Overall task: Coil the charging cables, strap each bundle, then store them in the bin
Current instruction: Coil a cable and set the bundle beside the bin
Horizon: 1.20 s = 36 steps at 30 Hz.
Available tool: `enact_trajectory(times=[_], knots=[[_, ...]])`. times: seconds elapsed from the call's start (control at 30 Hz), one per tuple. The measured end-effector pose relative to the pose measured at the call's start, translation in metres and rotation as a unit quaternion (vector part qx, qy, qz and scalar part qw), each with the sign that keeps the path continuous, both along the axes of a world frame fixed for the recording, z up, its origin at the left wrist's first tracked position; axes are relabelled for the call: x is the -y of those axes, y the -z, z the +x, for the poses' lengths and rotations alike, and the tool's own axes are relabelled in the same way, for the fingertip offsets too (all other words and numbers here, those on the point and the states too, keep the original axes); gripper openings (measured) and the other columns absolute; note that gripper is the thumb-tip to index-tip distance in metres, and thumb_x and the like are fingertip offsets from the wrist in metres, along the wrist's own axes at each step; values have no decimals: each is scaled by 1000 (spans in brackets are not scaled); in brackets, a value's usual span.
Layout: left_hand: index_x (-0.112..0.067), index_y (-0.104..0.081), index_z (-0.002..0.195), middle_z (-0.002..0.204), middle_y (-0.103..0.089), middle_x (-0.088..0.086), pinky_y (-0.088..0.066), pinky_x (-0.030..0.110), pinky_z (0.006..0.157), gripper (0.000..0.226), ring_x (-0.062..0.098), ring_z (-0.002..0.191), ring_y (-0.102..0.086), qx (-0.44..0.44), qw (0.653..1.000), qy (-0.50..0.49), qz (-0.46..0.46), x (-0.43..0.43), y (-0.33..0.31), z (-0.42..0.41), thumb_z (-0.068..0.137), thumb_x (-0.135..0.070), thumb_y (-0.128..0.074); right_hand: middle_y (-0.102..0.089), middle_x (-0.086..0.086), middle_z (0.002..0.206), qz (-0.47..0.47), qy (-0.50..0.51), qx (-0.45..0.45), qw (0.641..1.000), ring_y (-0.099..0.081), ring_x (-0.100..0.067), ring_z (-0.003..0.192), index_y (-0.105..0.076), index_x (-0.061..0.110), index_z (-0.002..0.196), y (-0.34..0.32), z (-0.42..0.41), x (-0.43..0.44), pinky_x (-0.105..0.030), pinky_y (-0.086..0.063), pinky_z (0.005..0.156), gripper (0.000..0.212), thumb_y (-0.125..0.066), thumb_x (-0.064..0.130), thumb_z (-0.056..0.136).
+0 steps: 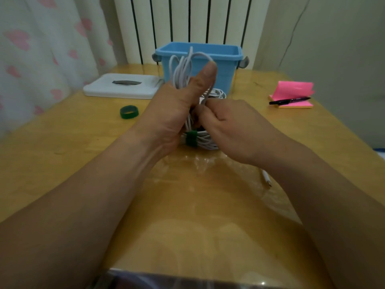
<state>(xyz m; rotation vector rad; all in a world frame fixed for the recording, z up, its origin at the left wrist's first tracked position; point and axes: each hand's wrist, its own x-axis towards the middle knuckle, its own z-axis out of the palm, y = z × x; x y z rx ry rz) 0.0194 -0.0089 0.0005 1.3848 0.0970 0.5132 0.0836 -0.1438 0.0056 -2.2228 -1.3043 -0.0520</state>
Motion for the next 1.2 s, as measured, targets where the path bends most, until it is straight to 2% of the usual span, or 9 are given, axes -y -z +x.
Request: enact_trajectory(times=[0.13, 0.2, 0.4, 0.57, 0.67, 0.83, 1.0, 1.1, 1.2], knots=[[3, -65, 112, 88, -70, 16, -63, 38, 83, 58, 28, 86, -72, 2, 995, -18, 95, 1, 2, 0, 90, -49, -81, -67, 4, 78, -42, -4, 3, 999, -62, -14, 71, -64, 29, 88, -3, 1, 2, -38, -49, 64, 40, -36, 43, 111], [-4, -62, 99, 74, -70, -3, -57, 23, 70, 55, 11, 75, -71, -3, 989, -34, 145, 3, 2, 0, 80, -52, -81, -64, 6, 75, -59, -12, 2, 998, -61, -13, 70, -63, 30, 87, -3, 1, 4, -38, -50, 64, 35, -38, 40, 110], [-6, -65, 112, 93, -76, 4, -59, 23, 74, 59, 13, 88, -76, -23, 976, -84, 201, 5, 5, 1, 80, -50, -87, -54, 11, 70, -81, -30, 54, 995, -56, -11, 67, -53, 30, 88, -2, 0, 4, -35, -48, 62, 22, -43, 35, 108], [-10, -71, 100, 85, -73, 0, -52, 17, 68, 25, 0, 73, -67, -4, 953, -204, 225, 6, 5, -2, 97, -35, -77, -61, 5, 77, -90, -36, 76, 992, -55, -11, 68, -57, 27, 85, 3, -2, -2, -35, -45, 62, 32, -39, 39, 109], [-12, -74, 94, 85, -76, 2, -53, 23, 64, 16, 9, 71, -65, 6, 965, -218, 148, 2, 1, -5, 102, -24, -67, -56, 10, 79, -49, -30, 21, 998, -54, -8, 71, -48, 32, 86, 4, -1, -5, -28, -35, 58, 26, -43, 35, 111], [-13, -70, 89, 77, -68, 2, -56, 34, 74, 20, 18, 78, -65, 27, 990, -137, 1, -3, -2, -4, 107, -20, -63, -62, 11, 80, 82, -21, -78, 993, -64, -3, 68, -56, 29, 93, 5, 2, -6, -20, -44, 58, 16, -53, 31, 110], [-13, -60, 91, 75, -64, 4, -62, 39, 78, 33, 20, 75, -70, 60, 979, -65, -183, -6, -5, -4, 111, -40, -57, -68, 8, 87, 58, -39, -105, 992, -68, -7, 70, -65, 26, 97, -1, 7, -1, -26, -55, 62, 10, -64, 32, 105], [-17, -54, 83, 65, -50, 0, -57, 32, 60, 43, 15, 56, -56, 93, 966, -56, -237, -17, -11, -6, 112, -47, -50, -72, 1, 82, 10, -86, -194, 977, -73, -16, 69, -71, 16, 98, -13, 15, 11, -29, -62, 65, 6, -72, 21, 100], [-20, -49, 81, 62, -35, -5, -37, 25, 46, 47, 10, 48, -35, 86, 972, -60, -212, -27, -13, -8, 112, -55, -44, -71, 11, 76, -74, -98, -134, 983, -66, -2, 70, -78, 26, 92, -21, 25, 24, -31, -55, 69, 4, -77, 27, 96]])
